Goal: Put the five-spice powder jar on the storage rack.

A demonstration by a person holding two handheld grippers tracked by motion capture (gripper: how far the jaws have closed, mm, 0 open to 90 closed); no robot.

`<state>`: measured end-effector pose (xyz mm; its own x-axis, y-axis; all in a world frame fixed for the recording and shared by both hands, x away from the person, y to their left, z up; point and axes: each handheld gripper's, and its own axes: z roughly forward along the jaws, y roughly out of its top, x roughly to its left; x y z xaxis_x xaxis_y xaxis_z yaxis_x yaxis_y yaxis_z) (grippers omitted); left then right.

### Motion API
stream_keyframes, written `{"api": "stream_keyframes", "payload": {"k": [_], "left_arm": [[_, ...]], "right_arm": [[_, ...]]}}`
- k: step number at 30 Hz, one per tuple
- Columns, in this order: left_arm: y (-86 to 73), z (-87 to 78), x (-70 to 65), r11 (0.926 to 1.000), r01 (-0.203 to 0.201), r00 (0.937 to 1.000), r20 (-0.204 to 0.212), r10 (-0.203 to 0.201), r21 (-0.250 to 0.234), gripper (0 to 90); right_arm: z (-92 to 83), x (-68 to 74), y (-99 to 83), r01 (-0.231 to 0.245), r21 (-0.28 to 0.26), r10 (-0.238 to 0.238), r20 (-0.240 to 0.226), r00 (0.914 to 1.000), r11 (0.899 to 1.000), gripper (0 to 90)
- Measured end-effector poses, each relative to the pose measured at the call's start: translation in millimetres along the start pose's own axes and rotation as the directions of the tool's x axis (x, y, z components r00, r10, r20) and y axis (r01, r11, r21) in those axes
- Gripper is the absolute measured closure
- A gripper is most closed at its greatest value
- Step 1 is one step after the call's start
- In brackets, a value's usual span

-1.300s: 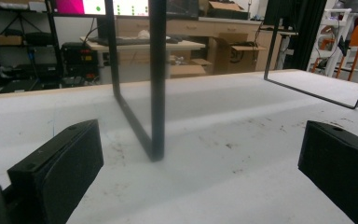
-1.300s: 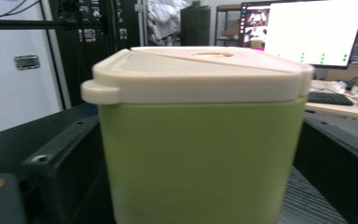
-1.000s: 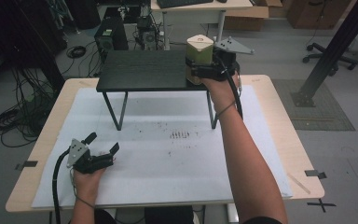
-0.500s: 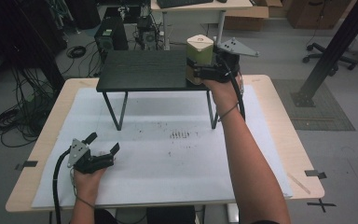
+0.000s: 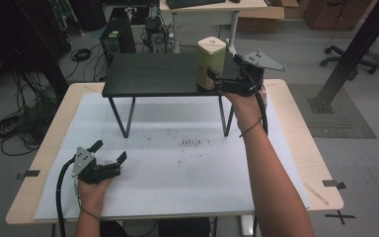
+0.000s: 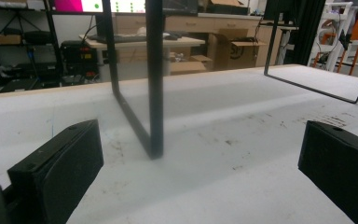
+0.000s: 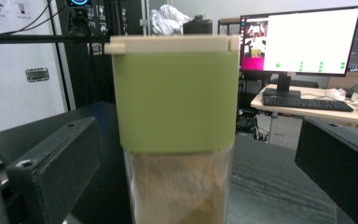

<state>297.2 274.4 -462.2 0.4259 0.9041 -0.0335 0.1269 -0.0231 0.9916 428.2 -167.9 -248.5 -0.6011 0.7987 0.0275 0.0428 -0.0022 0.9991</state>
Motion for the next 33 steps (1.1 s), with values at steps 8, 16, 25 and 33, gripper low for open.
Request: {"api": "stream_keyframes", "payload": {"k": [8,16,25,33], "left_arm": [[0.0,0.0,-0.3,1.0000,-0.002,1.0000,-0.001,0.002,0.001,0.2],[-0.1,0.1,-0.2,1.0000,0.000,1.0000,-0.002,0.000,-0.001,0.2],[-0.1,-0.2,-0.2,1.0000,0.000,1.0000,-0.003,0.000,-0.003,0.2],[-0.1,-0.5,0.0,1.0000,0.003,1.0000,-0.003,-0.003,-0.006,0.2]], "right_arm": [[-17.3,2.1,-10.7,0.015,-0.016,-0.015,-0.022,0.9996,1.000,0.0],[-34.4,0.2,-27.7,0.008,-0.015,-0.008,-0.025,0.9996,1.000,0.1],[-49.3,-2.2,-46.7,-0.006,-0.010,0.006,-0.025,0.9997,1.000,0.2],[-58.0,2.3,-61.9,0.007,-0.014,-0.008,-0.042,0.9991,1.000,0.4]]}}
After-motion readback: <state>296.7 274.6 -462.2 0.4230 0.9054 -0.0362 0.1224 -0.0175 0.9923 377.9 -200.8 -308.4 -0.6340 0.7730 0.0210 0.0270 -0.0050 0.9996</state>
